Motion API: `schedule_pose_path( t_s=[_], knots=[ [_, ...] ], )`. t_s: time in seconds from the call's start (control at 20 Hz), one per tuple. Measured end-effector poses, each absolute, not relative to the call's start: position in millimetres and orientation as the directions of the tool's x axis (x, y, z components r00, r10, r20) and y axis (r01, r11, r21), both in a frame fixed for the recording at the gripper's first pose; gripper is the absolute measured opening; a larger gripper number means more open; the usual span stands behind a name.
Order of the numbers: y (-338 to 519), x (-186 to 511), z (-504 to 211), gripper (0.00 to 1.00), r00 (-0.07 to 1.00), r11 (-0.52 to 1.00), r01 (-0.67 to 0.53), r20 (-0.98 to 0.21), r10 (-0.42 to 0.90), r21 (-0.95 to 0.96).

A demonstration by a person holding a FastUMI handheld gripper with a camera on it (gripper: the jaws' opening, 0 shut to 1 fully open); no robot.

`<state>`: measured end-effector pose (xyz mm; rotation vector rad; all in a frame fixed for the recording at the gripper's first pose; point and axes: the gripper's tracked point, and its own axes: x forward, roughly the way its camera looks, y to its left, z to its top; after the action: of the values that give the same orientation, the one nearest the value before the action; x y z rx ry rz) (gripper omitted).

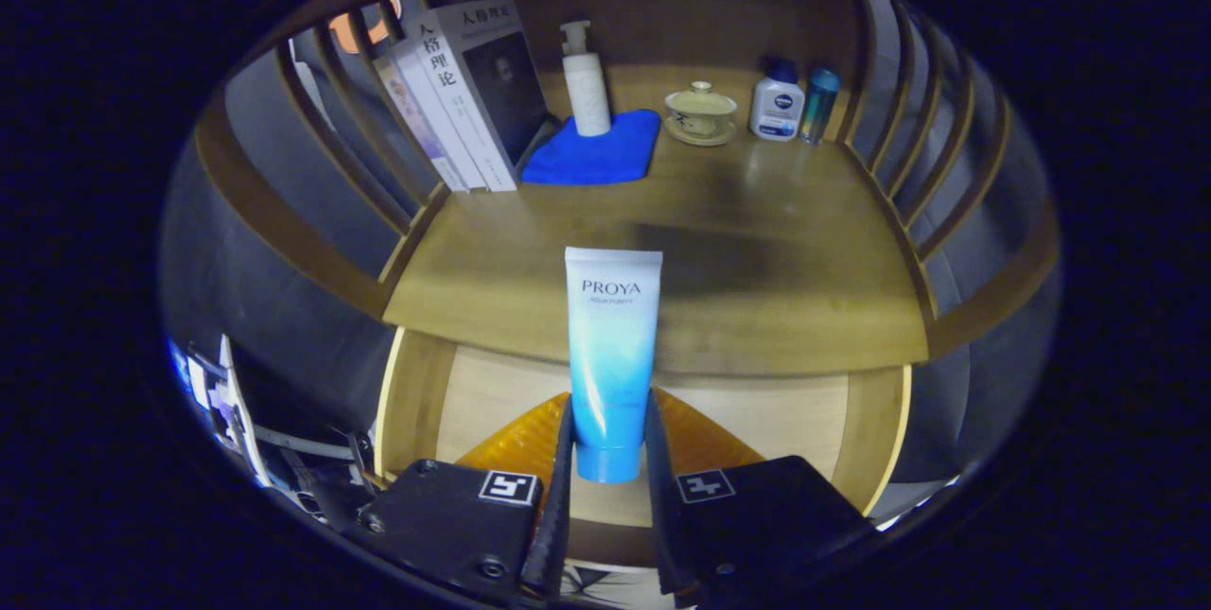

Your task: Pull open the drawer, take out the items inside it, and place them on the countertop above the cabinet.

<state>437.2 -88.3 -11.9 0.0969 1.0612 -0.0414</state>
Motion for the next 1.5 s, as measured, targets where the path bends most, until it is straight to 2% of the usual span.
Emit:
schedule_pose_path(
  t_s=[0.6,0.8,1.15,1.5],
  knots=[
    [-93,515,-46,0.40,0.520,0.992,0.119,-0.854,-0.018,0.051],
    [-98,521,-43,0.46,0.550,0.989,0.133,-0.835,-0.025,0.058],
    [-91,486,-14,0.52,0.624,0.992,0.114,-0.781,-0.026,0.058],
    [-51,410,9,0.62,0.755,0.999,-0.016,-0.655,0.036,0.036]
  ],
)
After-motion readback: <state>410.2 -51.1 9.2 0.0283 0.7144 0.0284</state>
